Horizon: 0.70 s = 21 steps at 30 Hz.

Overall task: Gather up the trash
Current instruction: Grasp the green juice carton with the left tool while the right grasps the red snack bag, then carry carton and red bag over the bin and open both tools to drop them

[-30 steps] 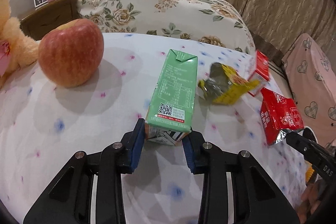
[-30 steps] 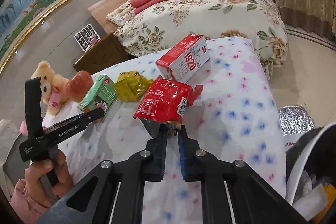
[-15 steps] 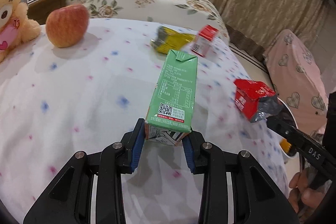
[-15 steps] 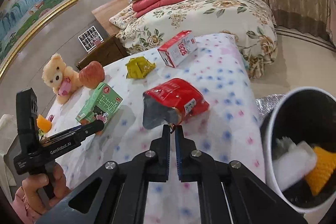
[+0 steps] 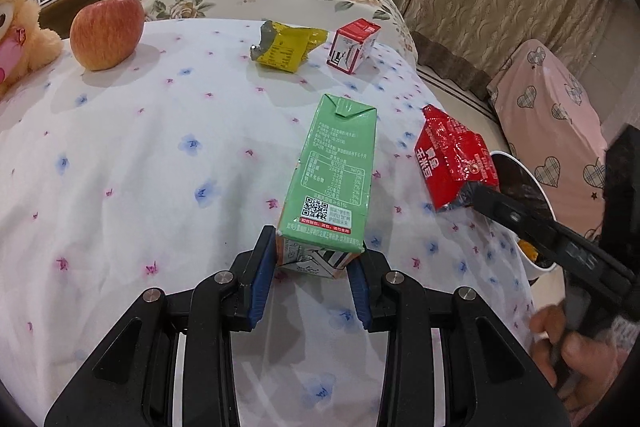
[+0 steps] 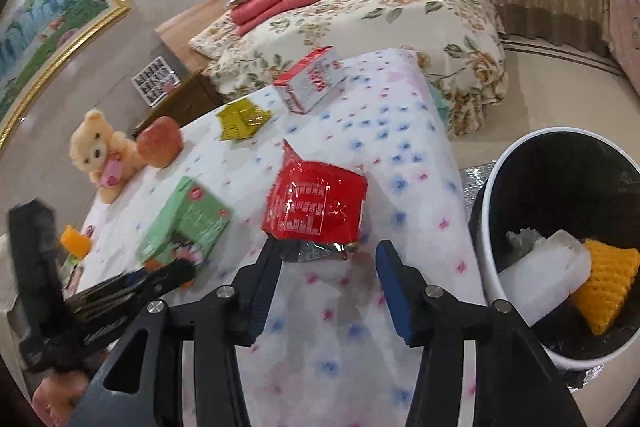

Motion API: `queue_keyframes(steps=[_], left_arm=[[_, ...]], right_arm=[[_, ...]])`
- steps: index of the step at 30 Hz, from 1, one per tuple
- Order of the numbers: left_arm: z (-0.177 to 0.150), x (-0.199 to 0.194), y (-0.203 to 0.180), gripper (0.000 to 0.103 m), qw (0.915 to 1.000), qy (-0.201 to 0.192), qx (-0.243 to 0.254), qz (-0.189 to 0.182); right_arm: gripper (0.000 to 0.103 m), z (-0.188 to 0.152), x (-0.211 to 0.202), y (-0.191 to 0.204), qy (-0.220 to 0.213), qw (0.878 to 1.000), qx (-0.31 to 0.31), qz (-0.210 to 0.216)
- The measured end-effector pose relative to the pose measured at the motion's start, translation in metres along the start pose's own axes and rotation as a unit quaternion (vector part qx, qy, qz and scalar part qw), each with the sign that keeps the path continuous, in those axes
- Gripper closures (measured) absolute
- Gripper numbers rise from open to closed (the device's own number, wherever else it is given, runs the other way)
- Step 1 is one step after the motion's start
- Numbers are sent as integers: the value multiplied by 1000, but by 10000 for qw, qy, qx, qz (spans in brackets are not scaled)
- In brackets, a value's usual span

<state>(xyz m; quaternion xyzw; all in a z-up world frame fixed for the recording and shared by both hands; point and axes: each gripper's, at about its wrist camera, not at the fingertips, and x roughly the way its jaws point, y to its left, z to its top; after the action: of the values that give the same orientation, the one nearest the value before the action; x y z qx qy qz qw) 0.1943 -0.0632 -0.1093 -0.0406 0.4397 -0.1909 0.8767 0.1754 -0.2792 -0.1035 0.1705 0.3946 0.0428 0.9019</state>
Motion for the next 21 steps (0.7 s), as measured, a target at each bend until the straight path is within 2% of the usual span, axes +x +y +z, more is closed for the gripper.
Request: queue_keyframes(steps=[1,2,3,4,5,7,9,16,21], left_arm=[[0,0,0,70,10000,5,-2,-2],[0,0,-1,70,10000,13,-1,-10],[1,1,0,70,10000,21,5,-13],[1,1,-1,70,10000,31,15,-8],[0,2,-2,70,10000,36,17,-4],[0,2,-4,70,10000,42,16,-27],[0,1,-9,70,10000,39,67,-37],[0,0,-34,70,9995,30,268,-172],[-2,-3,-61,70,9981,32,524,-310]], right_arm=[[52,2,4,-2,34,10000,37,-5],[59,4,7,-3,68,9999,80,26],[76,6,11,-5,98,9998,126,78],[88,6,12,-6,113,9998,130,84],[91,7,13,-6,112,9998,117,94],[92,6,7,-4,20,9999,55,159],[101,4,-1,-3,-72,9999,-37,128],[101,-3,-36,-17,-328,9993,40,166],[101,-10,-65,-43,-492,9985,250,34]])
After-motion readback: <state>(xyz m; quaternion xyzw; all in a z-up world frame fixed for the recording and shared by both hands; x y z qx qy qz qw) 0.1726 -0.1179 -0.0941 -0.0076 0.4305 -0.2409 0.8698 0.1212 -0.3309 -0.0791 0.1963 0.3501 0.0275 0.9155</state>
